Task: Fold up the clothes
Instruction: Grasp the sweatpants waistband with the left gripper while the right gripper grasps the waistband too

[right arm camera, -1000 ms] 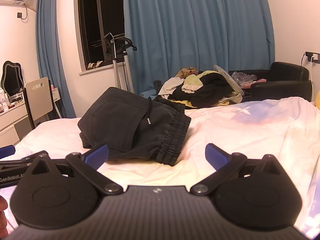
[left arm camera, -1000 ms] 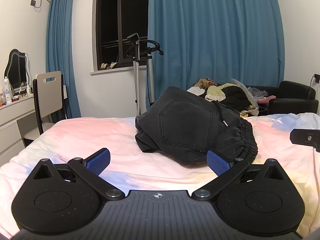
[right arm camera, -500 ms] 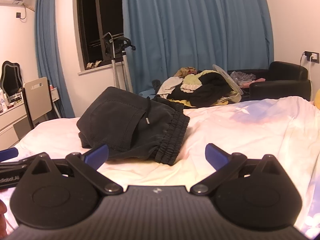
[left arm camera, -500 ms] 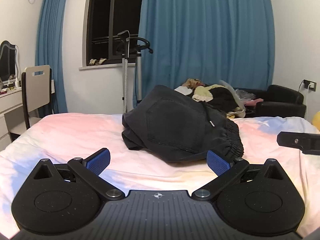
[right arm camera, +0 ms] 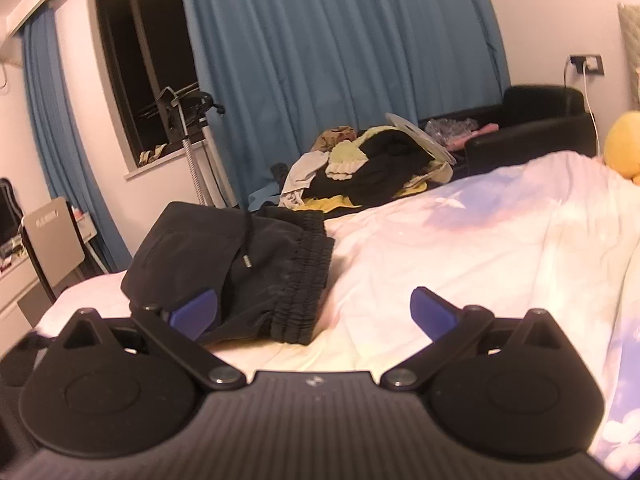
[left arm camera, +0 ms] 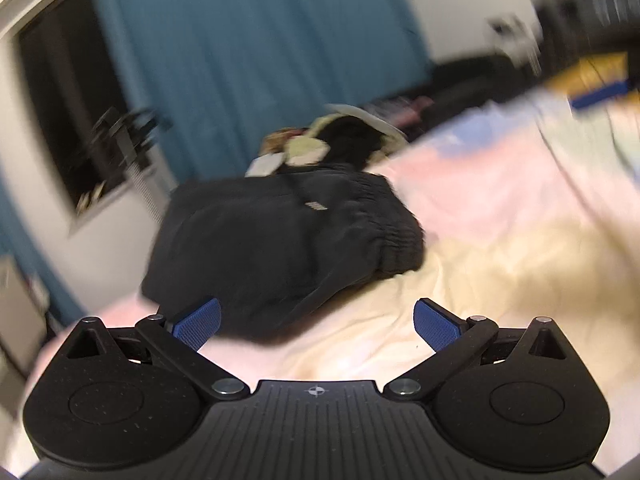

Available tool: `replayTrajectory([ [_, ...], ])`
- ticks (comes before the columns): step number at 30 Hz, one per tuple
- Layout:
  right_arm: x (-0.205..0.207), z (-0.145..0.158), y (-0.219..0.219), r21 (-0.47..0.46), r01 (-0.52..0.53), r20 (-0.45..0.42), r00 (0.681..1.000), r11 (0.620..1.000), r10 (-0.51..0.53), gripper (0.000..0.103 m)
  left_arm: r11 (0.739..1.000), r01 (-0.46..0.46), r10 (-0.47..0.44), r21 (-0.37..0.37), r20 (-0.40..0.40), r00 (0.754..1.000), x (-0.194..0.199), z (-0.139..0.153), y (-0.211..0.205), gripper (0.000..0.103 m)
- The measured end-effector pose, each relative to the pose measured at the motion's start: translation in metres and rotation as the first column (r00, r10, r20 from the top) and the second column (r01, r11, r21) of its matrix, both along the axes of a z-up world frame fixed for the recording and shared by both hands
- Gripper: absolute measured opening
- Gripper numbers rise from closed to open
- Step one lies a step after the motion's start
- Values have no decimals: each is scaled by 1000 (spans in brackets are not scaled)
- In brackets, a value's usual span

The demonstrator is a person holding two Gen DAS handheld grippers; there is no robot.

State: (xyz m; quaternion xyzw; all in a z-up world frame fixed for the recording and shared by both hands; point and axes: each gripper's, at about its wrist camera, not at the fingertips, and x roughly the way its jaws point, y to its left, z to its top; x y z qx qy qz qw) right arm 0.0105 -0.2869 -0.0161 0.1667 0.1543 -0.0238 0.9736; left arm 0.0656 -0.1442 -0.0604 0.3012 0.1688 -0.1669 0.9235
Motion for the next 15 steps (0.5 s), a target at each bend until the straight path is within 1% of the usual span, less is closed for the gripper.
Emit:
replayTrajectory([
  [2, 2, -3, -9, 17, 6, -3, 1000, 1000, -5, 103, 995, 37, -38, 92, 8, 999, 21, -17, -22, 102],
  [4, 6, -7, -18, 34, 11, -12, 1000, 999, -11, 103, 984, 68, -68, 167, -3, 998, 45, -35, -43, 100],
  [7, 16, -17, -28, 64, 9, -46, 999, 998, -6, 103, 955, 121, -118, 269, -25, 993, 78, -60, -67, 96],
  [9, 24, -24, -34, 89, -15, -76, 997, 996, 22, 103, 937, 143, -138, 318, -36, 990, 99, -74, -81, 94],
  [11, 30, -31, -40, 106, -36, -86, 995, 994, 46, 103, 937, 147, -140, 316, -45, 989, 120, -81, -92, 94],
  [13, 37, -38, -45, 111, -45, -96, 994, 993, 56, 103, 946, 143, -132, 290, -56, 990, 138, -82, -99, 94],
  [14, 40, -41, -47, 109, -44, -102, 993, 993, 55, 103, 955, 138, -127, 264, -61, 990, 145, -80, -101, 90],
  [15, 43, -45, -50, 110, -40, -108, 993, 993, 52, 103, 962, 138, -124, 237, -73, 990, 149, -78, -103, 79],
])
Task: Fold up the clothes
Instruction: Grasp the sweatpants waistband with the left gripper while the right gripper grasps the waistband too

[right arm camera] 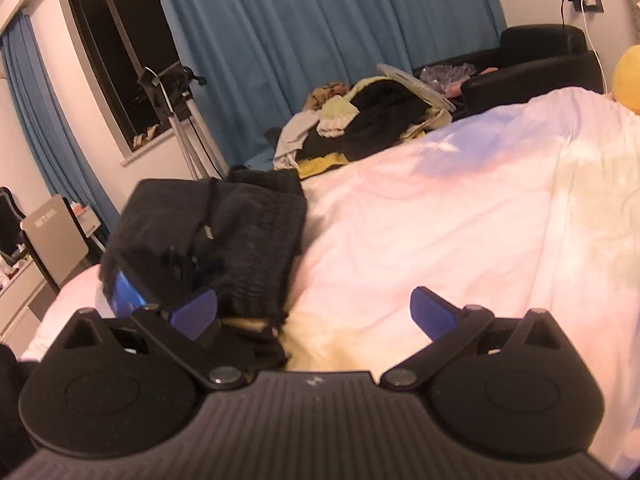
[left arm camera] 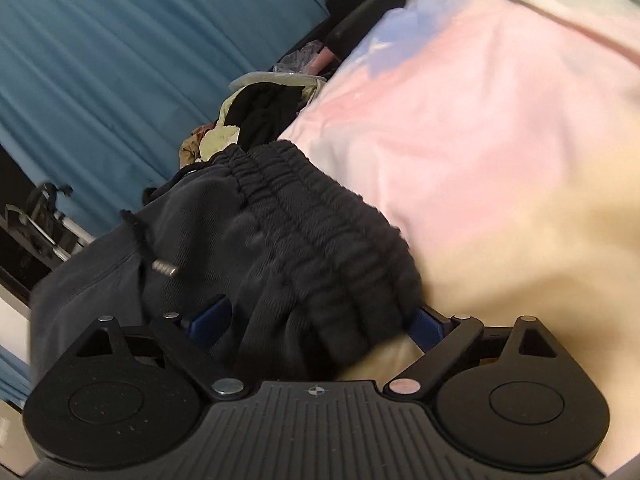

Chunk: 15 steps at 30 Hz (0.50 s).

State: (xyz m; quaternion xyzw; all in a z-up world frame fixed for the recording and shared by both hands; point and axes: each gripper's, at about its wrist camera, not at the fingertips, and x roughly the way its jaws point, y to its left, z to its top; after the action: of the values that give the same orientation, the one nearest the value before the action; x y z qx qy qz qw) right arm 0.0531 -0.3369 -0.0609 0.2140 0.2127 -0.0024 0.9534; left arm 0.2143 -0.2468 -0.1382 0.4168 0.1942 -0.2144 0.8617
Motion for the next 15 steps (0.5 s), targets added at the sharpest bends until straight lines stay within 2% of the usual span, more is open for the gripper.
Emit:
replayTrajectory([
  [1, 3, -3, -4, 7, 10, -6, 1000, 1000, -9, 103, 1000, -4, 4, -24, -17, 1000, 3, 2, -1, 69],
  [4, 9, -9, -15, 38, 52, -12, 999, 998, -51, 103, 995, -18, 13, -96, -49, 999, 4, 13, -2, 51],
  [6, 11, -10, -21, 44, 83, -10, 996, 996, -83, 103, 984, -38, 30, -173, -50, 998, 0, 28, 4, 48],
  [9, 9, -8, -23, 36, 123, 18, 992, 992, -124, 103, 954, -49, 50, -295, -5, 999, -16, 59, 22, 43],
  [11, 5, -5, -23, 25, 140, 49, 989, 990, -141, 103, 929, -30, 44, -369, 28, 999, -38, 84, 37, 38],
  [13, 1, 0, -20, 15, 150, 80, 985, 989, -151, 103, 903, -7, 36, -429, 59, 998, -61, 106, 51, 23],
  [15, -3, 5, -16, 3, 149, 110, 983, 989, -148, 103, 881, 16, 24, -473, 79, 997, -89, 126, 64, 22],
])
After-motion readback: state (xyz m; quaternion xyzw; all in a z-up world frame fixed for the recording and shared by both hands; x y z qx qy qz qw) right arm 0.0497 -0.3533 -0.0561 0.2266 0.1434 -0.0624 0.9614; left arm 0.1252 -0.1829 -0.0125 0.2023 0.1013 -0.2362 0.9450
